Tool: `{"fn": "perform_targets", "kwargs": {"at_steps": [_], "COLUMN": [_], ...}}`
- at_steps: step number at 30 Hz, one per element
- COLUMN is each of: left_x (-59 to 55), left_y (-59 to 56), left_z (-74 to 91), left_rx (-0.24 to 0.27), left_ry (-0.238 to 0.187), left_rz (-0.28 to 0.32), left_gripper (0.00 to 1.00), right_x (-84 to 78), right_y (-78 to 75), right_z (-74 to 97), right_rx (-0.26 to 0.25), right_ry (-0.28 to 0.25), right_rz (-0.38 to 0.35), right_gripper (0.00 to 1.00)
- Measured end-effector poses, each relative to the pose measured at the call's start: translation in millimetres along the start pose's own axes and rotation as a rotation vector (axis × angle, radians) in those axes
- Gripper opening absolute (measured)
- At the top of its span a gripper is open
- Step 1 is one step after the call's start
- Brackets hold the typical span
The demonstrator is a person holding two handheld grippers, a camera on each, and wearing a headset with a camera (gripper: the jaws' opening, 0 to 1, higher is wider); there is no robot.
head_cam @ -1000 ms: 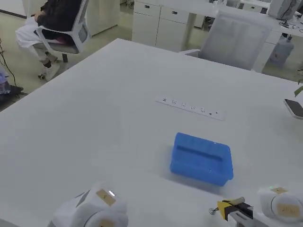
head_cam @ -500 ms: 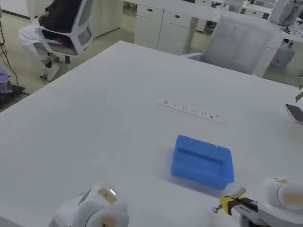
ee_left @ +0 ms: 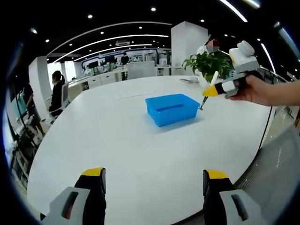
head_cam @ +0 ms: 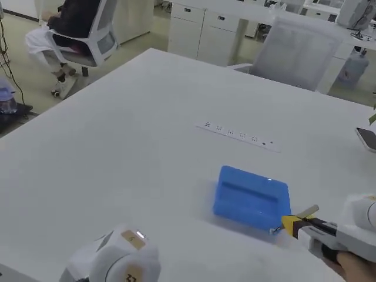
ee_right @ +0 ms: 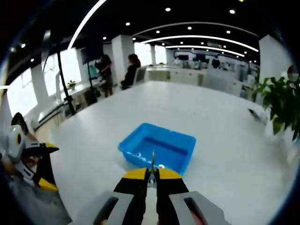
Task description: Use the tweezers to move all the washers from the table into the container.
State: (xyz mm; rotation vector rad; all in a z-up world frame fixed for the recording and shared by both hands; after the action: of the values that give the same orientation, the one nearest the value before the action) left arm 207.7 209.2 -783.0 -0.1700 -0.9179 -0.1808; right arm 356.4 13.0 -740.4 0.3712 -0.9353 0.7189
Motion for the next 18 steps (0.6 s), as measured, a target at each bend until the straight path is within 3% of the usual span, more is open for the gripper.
{"fn": "perform_targets", "kwargs": {"at_steps": [6, 10, 18], "left_x": [-1.5, -2.7, -3.6], "left_y": [-0.8, -1.4, -0.6], "left_z": [-0.4, -0.9, -1.3], "left_rx": [-0.004, -0.008, -0.007], "left_ry": [0.009, 0.016, 0.021], "left_rz": [-0.003, -0.003, 0.000], "left_gripper": [0.87, 0.86, 0.86], "right_x": [11.1, 19.5, 17.8], "right_y": [-12.1, -21.8, -36.2], "right_z": [-5.4, -12.0, -33.4], "right_rx": [-0.023, -0.035, -0.066], "right_ry": [-0.029, -0.047, -0.021], "right_rz": [0.004, -0.030, -0.053], "right_gripper": [0.02, 0.02, 0.02]}}
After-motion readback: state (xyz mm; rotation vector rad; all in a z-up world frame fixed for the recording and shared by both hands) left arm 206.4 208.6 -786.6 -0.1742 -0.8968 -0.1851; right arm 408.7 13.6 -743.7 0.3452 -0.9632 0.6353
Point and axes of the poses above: the centre of the closed fingertips' face, and the gripper's own axes: z roughly backward along the fingers, y roughly to its left, x roughly out of its top, the point moved 2 cm from there along z, roughly backward along the fingers, and after that the axes turned 7 degrees about z, right-handed, at the moved point
